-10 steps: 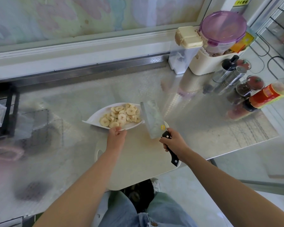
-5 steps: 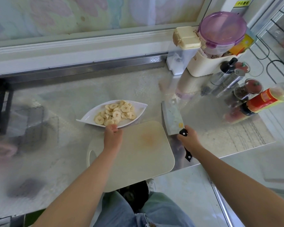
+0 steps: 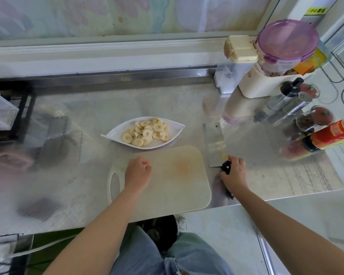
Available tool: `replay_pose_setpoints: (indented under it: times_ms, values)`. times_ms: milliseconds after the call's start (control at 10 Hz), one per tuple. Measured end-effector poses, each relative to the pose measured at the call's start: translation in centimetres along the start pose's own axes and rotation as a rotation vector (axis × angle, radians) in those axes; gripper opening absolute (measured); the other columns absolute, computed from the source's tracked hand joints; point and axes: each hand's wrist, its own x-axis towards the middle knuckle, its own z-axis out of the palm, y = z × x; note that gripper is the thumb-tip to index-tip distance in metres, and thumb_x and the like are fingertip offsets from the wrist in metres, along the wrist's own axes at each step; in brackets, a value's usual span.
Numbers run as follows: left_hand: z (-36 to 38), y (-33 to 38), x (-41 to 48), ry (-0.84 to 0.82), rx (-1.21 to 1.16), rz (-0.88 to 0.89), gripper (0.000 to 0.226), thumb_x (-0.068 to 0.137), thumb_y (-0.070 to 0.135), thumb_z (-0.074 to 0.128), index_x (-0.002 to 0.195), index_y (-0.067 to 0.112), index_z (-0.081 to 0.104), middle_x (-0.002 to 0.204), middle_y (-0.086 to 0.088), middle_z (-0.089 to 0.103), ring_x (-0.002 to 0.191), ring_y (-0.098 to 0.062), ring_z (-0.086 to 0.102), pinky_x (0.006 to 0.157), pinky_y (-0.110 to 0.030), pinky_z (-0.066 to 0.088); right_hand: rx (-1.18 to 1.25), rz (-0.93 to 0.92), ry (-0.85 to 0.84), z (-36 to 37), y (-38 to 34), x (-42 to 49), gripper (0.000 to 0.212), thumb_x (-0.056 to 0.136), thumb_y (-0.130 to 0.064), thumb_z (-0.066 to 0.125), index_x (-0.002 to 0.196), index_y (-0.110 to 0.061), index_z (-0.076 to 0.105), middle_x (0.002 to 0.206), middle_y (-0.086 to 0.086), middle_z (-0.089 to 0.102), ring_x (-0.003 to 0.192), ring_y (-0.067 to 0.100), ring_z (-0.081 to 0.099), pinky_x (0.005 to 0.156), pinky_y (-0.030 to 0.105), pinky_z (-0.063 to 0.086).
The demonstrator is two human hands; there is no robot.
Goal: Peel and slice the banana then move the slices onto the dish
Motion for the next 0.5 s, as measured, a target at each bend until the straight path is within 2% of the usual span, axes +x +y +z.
replay_pose_setpoints:
  times_ms: [100,200,300,400,500]
  values:
    - [-0.9,-1.3,-1.5,0.036,0.065,0.033,0.016,0.088,0.010,0.050,0.097,0.012,0.063,0.102,-0.007,0.056,0.093,-0.024,0.057,0.074,-0.027,0.036,-0.100,0.021,0.025,0.2,-0.8,-0.5,0.055,0.080,-0.008,0.061,0.132,-0.009,0.044,0.127,0.015,0.042,0.117,0.033,0.039,0.098,0.041,0.035]
    - [-1.8,-2.7,-2.9,0.091,0.147,0.079,0.017,0.088,0.009,0.050,0.099,0.013,0.062,0.107,-0.007,0.055,0.098,-0.024,0.055,0.081,-0.028,0.038,-0.155,-0.086,0.129,0.9,-3.1,-1.4,0.058,0.079,-0.008,0.059,0.135,-0.010,0.042,0.130,0.013,0.042,0.119,0.034,0.038,0.100,0.043,0.033]
    - [-2.7,-4.0,-4.5,0.108,0.235,0.099,0.026,0.088,0.010,0.051,0.113,0.010,0.058,0.119,-0.009,0.051,0.108,-0.025,0.050,0.087,-0.033,0.042,-0.125,-0.442,-0.009,2.6,-5.8,-2.8,0.058,0.078,-0.006,0.060,0.134,-0.011,0.046,0.139,0.010,0.042,0.124,0.034,0.041,0.101,0.043,0.037]
    - [-3.0,-5.1,-5.8,-0.008,0.304,0.114,0.041,0.088,0.012,0.050,0.129,0.009,0.046,0.137,-0.010,0.042,0.123,-0.026,0.042,0.097,-0.035,0.039,-0.206,-0.693,-0.305,4.6,-8.0,-4.6,0.060,0.085,-0.015,0.058,0.142,-0.019,0.040,0.156,0.002,0.025,0.138,0.023,0.031,0.110,0.039,0.032]
    - [-3.6,-5.7,-6.5,-0.085,0.313,0.127,0.054,0.093,0.016,0.046,0.144,0.009,0.030,0.158,-0.008,0.017,0.144,-0.022,0.019,0.112,-0.032,0.024,-0.402,-0.789,-0.409,6.4,-9.5,-5.9,0.061,0.089,-0.024,0.054,0.146,-0.023,0.033,0.159,-0.001,0.017,0.143,0.022,0.023,0.111,0.038,0.029]
